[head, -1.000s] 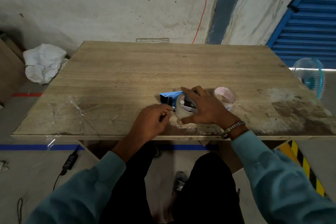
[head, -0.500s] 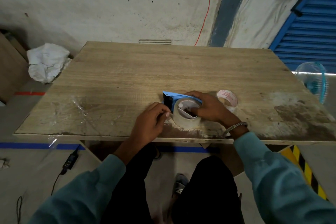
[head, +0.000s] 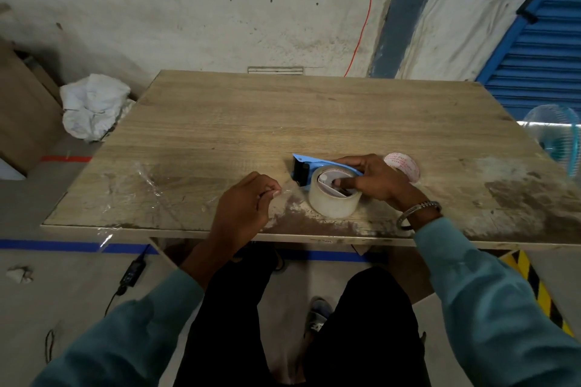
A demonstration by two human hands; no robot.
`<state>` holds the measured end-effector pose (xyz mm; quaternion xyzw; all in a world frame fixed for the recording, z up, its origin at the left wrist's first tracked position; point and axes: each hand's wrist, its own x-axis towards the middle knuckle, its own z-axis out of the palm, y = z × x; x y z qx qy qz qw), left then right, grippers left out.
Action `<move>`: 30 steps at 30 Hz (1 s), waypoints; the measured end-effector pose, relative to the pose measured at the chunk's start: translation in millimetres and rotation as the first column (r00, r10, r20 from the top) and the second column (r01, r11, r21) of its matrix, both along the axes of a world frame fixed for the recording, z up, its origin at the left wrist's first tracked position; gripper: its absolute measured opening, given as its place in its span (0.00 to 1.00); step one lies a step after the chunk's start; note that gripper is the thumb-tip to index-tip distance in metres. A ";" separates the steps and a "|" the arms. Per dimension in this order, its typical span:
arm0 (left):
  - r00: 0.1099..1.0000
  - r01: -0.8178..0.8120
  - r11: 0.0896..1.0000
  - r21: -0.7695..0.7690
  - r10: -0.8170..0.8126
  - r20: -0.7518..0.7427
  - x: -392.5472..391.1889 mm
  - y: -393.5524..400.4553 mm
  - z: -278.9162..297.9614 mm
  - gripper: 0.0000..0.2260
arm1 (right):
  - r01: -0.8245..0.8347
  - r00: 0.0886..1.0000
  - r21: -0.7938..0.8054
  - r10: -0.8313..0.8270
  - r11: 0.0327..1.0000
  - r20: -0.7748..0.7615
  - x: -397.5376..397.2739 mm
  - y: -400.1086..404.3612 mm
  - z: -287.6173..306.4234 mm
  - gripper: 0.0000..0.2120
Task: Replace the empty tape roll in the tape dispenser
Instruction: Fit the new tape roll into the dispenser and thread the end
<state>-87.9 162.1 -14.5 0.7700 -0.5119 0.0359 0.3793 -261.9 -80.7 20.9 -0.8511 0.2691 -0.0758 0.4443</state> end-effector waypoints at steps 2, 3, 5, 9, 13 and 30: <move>0.999 0.020 1.000 0.012 -0.020 0.048 -2.0 7.3 4.7 0.05 | -0.008 1.000 -0.005 0.008 1.000 0.001 -1.3 0.4 0.7 0.21; 0.996 0.027 0.999 0.020 -0.029 0.080 -4.7 10.7 7.9 0.04 | -0.014 1.000 -0.011 0.014 1.000 0.001 -1.9 0.6 1.4 0.21; 0.991 0.031 0.999 0.023 -0.033 0.126 -10.5 19.3 12.7 0.04 | -0.024 1.000 -0.005 0.024 1.000 -0.001 -4.1 -1.1 1.6 0.22; 0.995 0.016 1.000 0.020 -0.018 0.094 -8.5 36.1 14.2 0.03 | -0.024 0.999 0.008 0.024 1.000 -0.025 -8.6 -6.7 4.9 0.22; 0.997 0.039 0.996 0.079 -0.033 -0.074 -4.8 27.0 6.3 0.04 | -0.031 0.999 -0.014 0.031 0.999 -0.018 -9.8 -6.5 1.5 0.21; 0.998 -0.017 0.996 0.087 0.023 -0.066 -21.4 -50.8 52.4 0.08 | 0.009 0.999 0.010 -0.010 1.000 0.035 -14.7 -3.4 -15.3 0.20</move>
